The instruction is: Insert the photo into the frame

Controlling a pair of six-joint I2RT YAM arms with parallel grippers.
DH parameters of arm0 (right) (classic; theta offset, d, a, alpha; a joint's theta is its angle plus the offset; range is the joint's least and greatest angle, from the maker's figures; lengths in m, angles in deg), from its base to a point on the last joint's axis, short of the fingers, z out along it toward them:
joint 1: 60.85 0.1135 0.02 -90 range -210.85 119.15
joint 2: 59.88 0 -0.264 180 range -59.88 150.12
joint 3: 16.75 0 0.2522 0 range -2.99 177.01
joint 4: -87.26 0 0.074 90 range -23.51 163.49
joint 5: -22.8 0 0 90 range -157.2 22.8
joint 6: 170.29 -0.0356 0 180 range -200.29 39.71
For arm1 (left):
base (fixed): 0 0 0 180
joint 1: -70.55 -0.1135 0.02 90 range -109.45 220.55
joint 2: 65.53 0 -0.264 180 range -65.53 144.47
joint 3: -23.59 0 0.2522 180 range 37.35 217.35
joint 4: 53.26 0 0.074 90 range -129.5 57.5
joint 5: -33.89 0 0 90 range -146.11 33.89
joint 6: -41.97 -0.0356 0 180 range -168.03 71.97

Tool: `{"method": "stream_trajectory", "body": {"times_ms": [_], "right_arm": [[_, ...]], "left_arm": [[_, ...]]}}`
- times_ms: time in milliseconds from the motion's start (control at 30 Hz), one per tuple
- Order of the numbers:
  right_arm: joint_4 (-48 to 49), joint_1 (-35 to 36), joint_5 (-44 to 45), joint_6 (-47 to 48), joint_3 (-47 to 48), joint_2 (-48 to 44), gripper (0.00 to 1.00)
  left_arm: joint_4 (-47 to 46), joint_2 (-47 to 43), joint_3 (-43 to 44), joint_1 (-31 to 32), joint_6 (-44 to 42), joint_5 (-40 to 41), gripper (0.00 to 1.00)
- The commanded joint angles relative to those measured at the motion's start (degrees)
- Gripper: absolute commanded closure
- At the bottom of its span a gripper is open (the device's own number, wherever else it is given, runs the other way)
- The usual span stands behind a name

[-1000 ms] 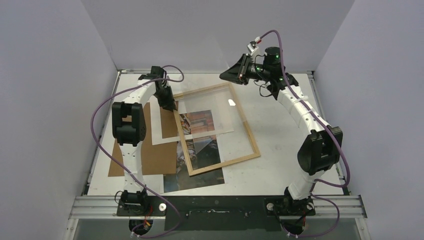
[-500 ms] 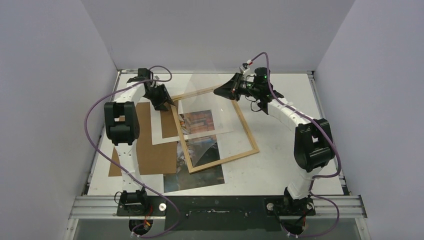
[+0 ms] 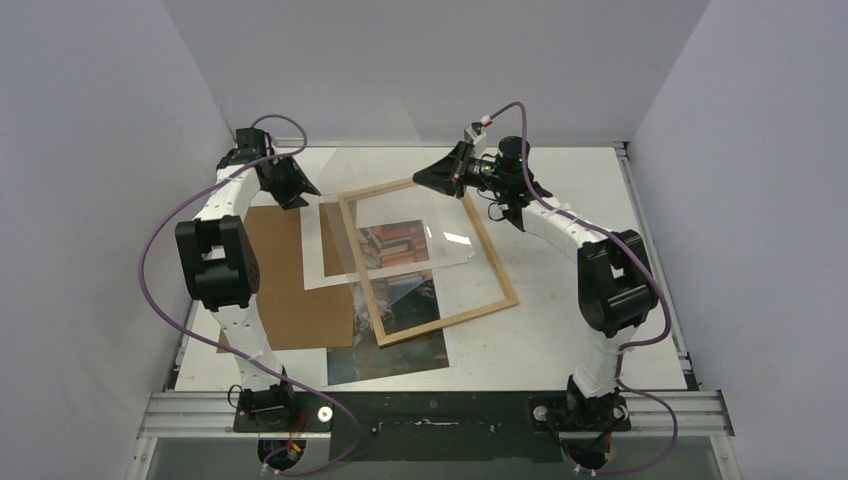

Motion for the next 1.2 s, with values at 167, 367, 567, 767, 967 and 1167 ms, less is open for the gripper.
{"method": "stream_trajectory", "body": {"times_ms": [167, 367, 567, 767, 967, 1167], "right_arm": [[-19.28, -1.05, 4.5, 21.02, 2.53, 2.98, 1.0], [-21.99, -6.03, 5.61, 27.33, -1.37, 4.93, 1.0], [-25.22, -8.31, 5.0, 33.28, -2.3, 7.02, 1.0], [-21.11, -8.91, 3.06, 33.62, -3.34, 9.0, 1.0], [-19.44, -9.05, 1.09, 34.68, -2.93, 10.83, 1.0], [-28.99, -9.86, 0.08, 43.06, -0.67, 11.02, 1.0]], "left_arm": [[-2.65, -0.98, -3.15, -0.27, 1.45, 2.63, 0.59], [-5.88, -0.63, -6.64, -0.18, 2.14, 0.94, 0.57], [-8.51, 0.88, -8.02, 0.58, 1.79, -2.33, 0.51], [-10.02, 2.76, -7.78, 1.78, 1.38, -4.31, 0.46], [-10.16, 4.56, -6.97, 2.65, 1.49, -5.22, 0.45], [-11.06, 6.2, -5.97, 3.1, 1.61, -5.68, 0.5]]}}
